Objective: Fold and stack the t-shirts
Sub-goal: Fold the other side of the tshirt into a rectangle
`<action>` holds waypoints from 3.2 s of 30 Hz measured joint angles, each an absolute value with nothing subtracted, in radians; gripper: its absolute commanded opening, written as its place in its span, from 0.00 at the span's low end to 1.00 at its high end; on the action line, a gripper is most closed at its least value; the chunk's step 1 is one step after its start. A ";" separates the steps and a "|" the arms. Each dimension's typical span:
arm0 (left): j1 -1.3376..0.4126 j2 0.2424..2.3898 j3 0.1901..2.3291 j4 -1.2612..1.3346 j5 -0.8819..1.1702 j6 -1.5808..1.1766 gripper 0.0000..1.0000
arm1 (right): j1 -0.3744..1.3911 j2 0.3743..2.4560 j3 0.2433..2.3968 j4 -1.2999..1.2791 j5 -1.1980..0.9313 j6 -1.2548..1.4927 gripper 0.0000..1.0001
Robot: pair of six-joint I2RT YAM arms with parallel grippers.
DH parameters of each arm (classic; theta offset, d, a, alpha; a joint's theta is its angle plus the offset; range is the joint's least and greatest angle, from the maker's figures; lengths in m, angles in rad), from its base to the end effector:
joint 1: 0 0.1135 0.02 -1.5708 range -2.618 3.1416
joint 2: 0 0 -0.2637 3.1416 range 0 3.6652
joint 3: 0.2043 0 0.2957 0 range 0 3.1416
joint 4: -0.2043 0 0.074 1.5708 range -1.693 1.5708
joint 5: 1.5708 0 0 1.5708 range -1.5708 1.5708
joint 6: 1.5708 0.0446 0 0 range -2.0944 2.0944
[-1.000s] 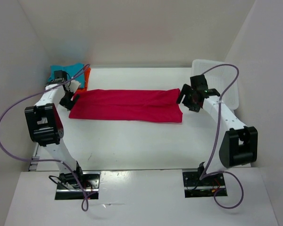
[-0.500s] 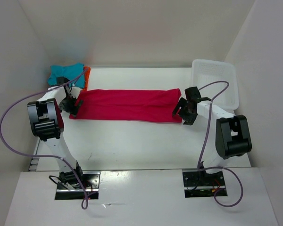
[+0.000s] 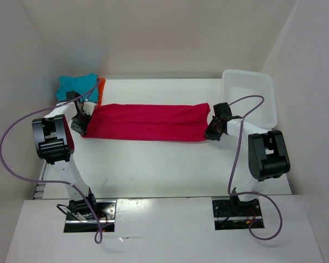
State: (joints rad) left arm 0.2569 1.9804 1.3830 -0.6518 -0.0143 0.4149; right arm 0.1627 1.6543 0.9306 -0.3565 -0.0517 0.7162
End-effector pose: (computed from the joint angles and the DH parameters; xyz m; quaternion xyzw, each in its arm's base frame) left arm 0.4212 0.1113 0.1296 0.0768 0.9841 0.0594 0.1488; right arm 0.3495 0.0597 0.1249 0.2589 0.9346 0.1260 0.2090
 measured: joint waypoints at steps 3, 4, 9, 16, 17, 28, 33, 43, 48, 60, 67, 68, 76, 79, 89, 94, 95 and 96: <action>0.257 1.944 1.333 -0.628 -0.008 0.430 0.00 | 0.158 1.650 0.927 -0.366 -0.039 0.713 0.02; 0.257 1.921 1.301 -0.627 -0.008 0.445 0.00 | 0.156 1.648 0.925 -0.371 -0.031 0.711 0.02; 0.237 1.769 1.095 -0.709 -0.089 0.551 0.50 | 0.147 1.632 0.918 -0.421 0.009 0.705 0.02; 0.242 1.708 1.172 -0.894 -0.197 0.625 0.88 | 0.134 1.623 0.916 -0.468 0.068 0.686 0.02; 0.244 1.708 1.233 -0.887 -0.196 0.622 0.88 | 0.134 1.623 0.916 -0.472 0.073 0.685 0.02; 0.179 1.882 1.466 -0.672 -0.094 0.542 0.91 | 0.133 1.610 0.916 -0.513 0.110 0.669 0.03; 0.159 1.941 1.438 -0.671 -0.021 0.539 0.68 | 0.135 1.613 0.916 -0.514 0.114 0.662 0.04; 0.191 1.927 1.298 -0.586 -0.100 0.548 0.30 | 0.202 1.710 1.014 -0.552 0.163 0.631 0.00; 0.201 1.869 1.226 -0.524 -0.200 0.572 0.82 | 0.220 1.712 1.013 -0.548 0.174 0.630 0.00; 0.107 1.776 1.607 -0.517 -0.197 0.418 0.94 | 0.282 1.642 0.938 -0.555 0.169 0.689 0.02; -0.356 1.764 1.788 -0.559 0.185 0.474 0.94 | 0.286 1.642 0.943 -0.573 0.191 0.696 0.32; -0.429 1.792 1.780 -0.569 0.220 0.482 0.94 | 0.286 1.642 0.945 -0.584 0.201 0.696 0.32; -0.606 2.032 1.711 -0.659 0.325 0.476 0.94 | 0.228 1.642 0.958 -0.649 0.234 0.683 0.48; -0.594 2.049 1.721 -0.660 0.333 0.450 0.91 | 0.218 1.637 0.958 -0.659 0.244 0.682 0.51; -0.602 2.250 1.977 -0.630 0.418 0.304 0.78 | 0.218 1.563 0.960 -0.675 0.244 0.671 0.51; -0.633 2.330 2.045 -0.627 0.409 0.257 0.67 | 0.218 1.563 0.960 -0.677 0.242 0.671 0.51; -0.638 2.339 2.049 -0.628 0.401 0.253 0.66 | 0.218 1.563 0.960 -0.677 0.242 0.671 0.51; -0.643 2.344 2.050 -0.627 0.393 0.250 0.64 | 0.218 1.563 0.960 -0.677 0.240 0.671 0.51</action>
State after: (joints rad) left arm -0.6434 2.3444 2.0499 -0.6266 0.3935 0.2501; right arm 0.2176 1.5635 0.9596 -0.6773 0.2401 0.6712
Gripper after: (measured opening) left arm 0.668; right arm 0.508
